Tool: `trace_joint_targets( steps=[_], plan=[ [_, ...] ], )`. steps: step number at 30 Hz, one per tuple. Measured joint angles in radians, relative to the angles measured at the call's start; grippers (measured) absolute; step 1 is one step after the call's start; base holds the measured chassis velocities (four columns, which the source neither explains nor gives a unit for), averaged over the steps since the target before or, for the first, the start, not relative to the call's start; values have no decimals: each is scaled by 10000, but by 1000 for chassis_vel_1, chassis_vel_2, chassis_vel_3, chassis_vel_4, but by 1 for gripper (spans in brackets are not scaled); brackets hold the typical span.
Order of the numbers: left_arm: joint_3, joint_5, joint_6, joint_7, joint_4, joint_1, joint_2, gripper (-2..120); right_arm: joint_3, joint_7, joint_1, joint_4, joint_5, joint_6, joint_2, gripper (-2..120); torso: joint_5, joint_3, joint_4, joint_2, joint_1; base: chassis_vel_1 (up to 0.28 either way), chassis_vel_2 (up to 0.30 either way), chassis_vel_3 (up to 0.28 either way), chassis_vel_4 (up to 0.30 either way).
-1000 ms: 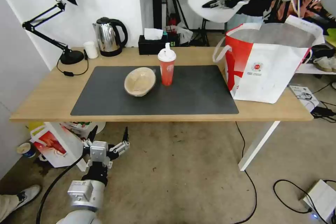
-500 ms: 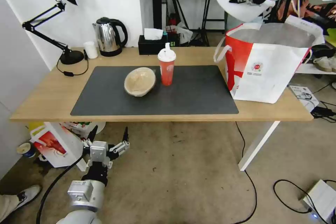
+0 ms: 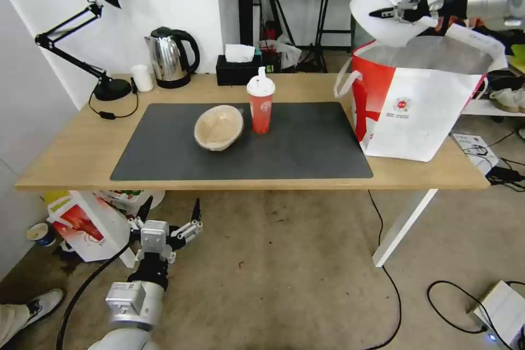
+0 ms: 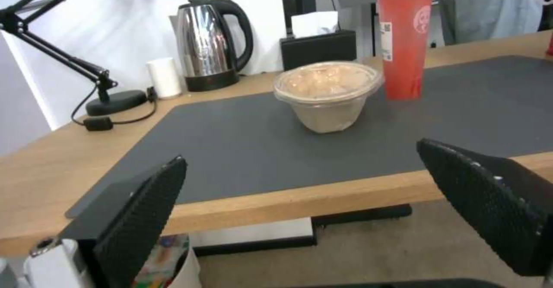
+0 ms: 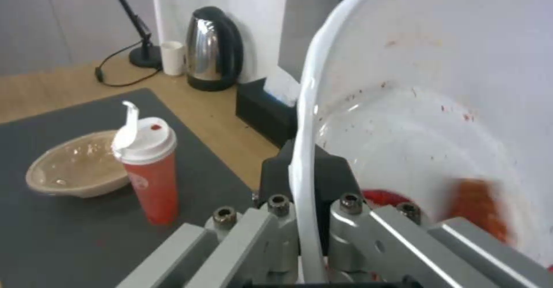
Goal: Pick up the trash from the table and place it into the takeout bag.
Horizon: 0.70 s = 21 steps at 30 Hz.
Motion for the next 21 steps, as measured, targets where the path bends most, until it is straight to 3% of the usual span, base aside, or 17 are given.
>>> trace_joint_targets(
  steps=[15,21],
  plan=[
    [0,0,0,0,0,0,0,100,768,28,-1062,354,-46,12,-691,0,-2,0,1,0,0,0,0,0,0],
    [0,0,0,0,0,0,0,100,1553,83,-1889,348,-41,12,-839,0,-2,0,0,0,0,0,0,0,0]
  ],
)
